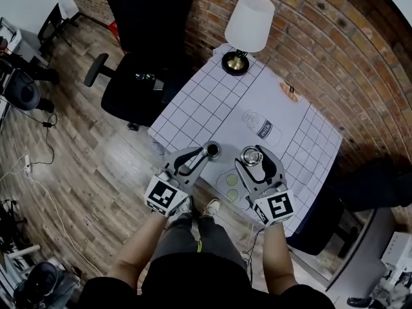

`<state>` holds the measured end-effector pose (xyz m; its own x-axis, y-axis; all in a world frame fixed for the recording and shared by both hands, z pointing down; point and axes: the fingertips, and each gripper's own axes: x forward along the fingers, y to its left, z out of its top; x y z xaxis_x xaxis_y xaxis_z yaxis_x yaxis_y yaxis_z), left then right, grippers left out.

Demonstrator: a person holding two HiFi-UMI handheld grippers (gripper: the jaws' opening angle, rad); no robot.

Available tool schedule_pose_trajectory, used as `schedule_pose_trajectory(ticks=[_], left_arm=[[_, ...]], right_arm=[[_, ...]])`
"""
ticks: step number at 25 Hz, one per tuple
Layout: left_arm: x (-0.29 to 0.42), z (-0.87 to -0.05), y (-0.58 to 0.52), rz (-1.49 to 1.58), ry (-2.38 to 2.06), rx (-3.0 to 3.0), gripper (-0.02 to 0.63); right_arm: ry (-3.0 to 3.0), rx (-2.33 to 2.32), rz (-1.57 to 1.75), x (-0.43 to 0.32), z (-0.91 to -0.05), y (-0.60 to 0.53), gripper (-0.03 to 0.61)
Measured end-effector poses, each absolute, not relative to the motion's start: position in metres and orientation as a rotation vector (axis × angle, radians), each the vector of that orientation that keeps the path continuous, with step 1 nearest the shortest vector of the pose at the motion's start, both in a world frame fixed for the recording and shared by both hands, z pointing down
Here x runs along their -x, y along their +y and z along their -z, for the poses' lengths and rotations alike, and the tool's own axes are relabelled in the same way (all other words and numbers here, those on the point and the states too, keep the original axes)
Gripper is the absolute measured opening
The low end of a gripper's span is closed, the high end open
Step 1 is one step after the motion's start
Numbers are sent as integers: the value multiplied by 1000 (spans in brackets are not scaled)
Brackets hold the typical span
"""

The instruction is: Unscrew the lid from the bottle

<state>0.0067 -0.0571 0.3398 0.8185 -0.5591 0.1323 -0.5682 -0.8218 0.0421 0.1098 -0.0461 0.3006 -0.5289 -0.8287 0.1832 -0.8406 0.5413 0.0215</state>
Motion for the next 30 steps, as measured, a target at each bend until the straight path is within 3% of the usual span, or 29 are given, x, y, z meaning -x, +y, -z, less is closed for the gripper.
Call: schedule_pose_trajectory(ticks=[5,30], left_arm=[[1,-315,-52,-147,-886,-2916,25],[83,-232,-56,-86,-1327,-2891,23]], right_arm=[[-2571,-1523,-130,-126,-278,-37,262],[-2309,-1966,-82,-242,-214,4,262]])
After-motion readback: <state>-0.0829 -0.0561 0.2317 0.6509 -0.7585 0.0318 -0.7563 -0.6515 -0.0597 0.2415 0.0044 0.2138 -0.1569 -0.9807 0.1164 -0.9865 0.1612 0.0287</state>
